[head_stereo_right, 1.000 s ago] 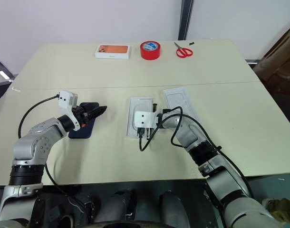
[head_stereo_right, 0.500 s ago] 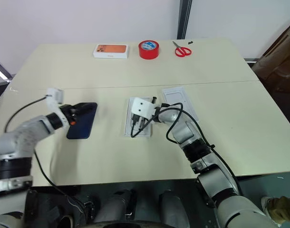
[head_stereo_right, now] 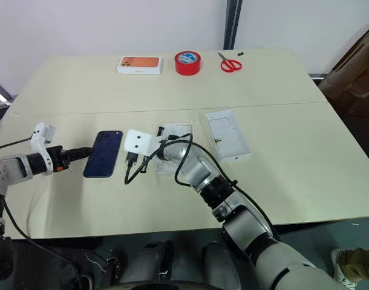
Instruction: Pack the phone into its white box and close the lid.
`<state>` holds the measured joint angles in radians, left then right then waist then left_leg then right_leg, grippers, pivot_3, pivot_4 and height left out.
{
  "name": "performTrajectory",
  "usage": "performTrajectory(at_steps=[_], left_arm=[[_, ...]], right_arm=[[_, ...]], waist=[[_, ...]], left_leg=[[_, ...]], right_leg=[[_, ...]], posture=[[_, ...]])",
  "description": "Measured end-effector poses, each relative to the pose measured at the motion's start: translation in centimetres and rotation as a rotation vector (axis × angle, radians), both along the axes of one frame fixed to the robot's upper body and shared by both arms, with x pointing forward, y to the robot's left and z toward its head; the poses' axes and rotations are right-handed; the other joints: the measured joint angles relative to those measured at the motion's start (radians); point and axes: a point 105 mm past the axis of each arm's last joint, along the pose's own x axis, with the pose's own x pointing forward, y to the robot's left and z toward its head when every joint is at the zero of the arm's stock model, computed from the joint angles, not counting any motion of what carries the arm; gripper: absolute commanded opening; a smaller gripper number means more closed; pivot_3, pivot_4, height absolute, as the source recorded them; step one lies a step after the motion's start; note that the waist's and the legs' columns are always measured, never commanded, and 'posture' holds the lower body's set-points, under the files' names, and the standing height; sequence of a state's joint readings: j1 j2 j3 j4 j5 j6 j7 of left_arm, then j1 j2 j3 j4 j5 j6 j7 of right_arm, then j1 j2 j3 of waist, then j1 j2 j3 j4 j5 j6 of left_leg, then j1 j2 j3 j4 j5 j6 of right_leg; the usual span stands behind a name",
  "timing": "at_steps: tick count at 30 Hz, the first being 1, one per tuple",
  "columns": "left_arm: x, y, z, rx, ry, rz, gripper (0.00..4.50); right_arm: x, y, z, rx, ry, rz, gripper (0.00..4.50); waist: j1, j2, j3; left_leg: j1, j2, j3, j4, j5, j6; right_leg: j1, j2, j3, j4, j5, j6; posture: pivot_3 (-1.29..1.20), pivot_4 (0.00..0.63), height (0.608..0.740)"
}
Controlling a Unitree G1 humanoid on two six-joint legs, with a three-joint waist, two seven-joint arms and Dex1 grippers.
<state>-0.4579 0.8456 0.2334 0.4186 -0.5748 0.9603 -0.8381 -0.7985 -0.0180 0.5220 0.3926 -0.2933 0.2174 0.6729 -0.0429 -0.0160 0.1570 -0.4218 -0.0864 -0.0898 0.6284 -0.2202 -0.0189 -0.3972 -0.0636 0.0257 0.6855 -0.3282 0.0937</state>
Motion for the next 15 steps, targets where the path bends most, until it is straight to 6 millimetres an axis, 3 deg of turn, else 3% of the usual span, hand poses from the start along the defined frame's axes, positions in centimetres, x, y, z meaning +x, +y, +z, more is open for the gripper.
performTrajectory(at_steps=[5, 15], left_arm=[[-0.4, -0.6, -0.3, -0.005, 0.039, -0.034, 2.93], [0.2, -3.9, -0.8, -0.119, 0.031, -0.123, 2.93]], right_arm=[[-0.1, 0.0, -0.4, -0.028, -0.006, 0.006, 0.02], [-0.3, -0.2, -0.8, -0.054, 0.009, 0.024, 0.02]], waist=[[-0.001, 0.001, 0.000], [0.031, 0.002, -0.001]], left_leg=[[0.000, 0.000, 0.000, 0.000, 0.000, 0.000], [0.002, -0.002, 0.000, 0.002, 0.000, 0.001]], right_leg=[[0.000, 0.000, 0.000, 0.000, 0.000, 0.000], [0.003, -0.002, 0.000, 0.000, 0.000, 0.000]], posture=[[0.00, 0.150, 0.734], [0.00, 0.150, 0.734]])
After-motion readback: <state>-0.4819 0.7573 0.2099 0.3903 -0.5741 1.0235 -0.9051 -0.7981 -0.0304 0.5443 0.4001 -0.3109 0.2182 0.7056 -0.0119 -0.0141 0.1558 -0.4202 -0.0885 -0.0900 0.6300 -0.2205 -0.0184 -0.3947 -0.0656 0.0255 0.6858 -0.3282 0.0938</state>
